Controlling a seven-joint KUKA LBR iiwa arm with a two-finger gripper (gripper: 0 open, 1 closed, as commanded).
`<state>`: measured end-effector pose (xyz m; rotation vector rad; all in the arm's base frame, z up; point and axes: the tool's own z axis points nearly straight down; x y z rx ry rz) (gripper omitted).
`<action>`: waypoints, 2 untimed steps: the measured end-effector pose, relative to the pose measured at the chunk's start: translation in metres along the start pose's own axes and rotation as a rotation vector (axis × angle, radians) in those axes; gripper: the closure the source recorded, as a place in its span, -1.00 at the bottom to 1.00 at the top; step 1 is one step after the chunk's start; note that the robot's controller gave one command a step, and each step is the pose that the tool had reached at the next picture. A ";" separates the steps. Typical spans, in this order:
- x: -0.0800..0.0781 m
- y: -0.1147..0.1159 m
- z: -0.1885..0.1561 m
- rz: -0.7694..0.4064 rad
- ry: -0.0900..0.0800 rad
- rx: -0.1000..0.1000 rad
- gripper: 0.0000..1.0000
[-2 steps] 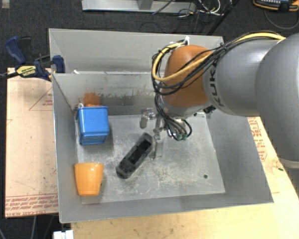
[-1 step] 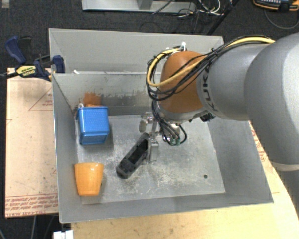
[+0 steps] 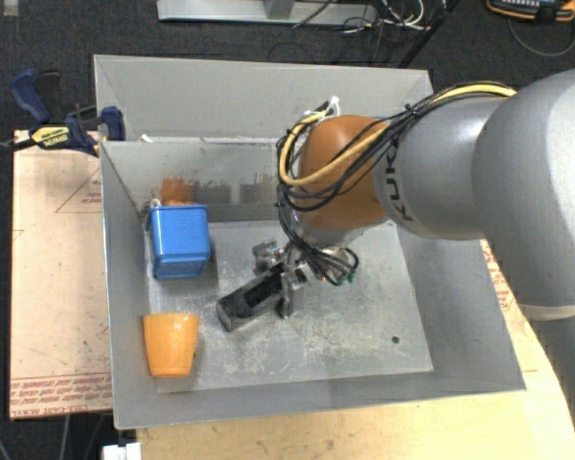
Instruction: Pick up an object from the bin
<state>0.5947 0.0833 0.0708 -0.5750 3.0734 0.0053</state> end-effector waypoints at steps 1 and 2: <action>0.000 0.000 0.000 0.000 0.000 0.000 1.00; -0.006 -0.013 -0.133 -0.039 0.000 0.000 1.00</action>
Offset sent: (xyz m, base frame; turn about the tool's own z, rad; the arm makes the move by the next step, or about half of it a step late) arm 0.0083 -0.0112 0.1354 -0.0411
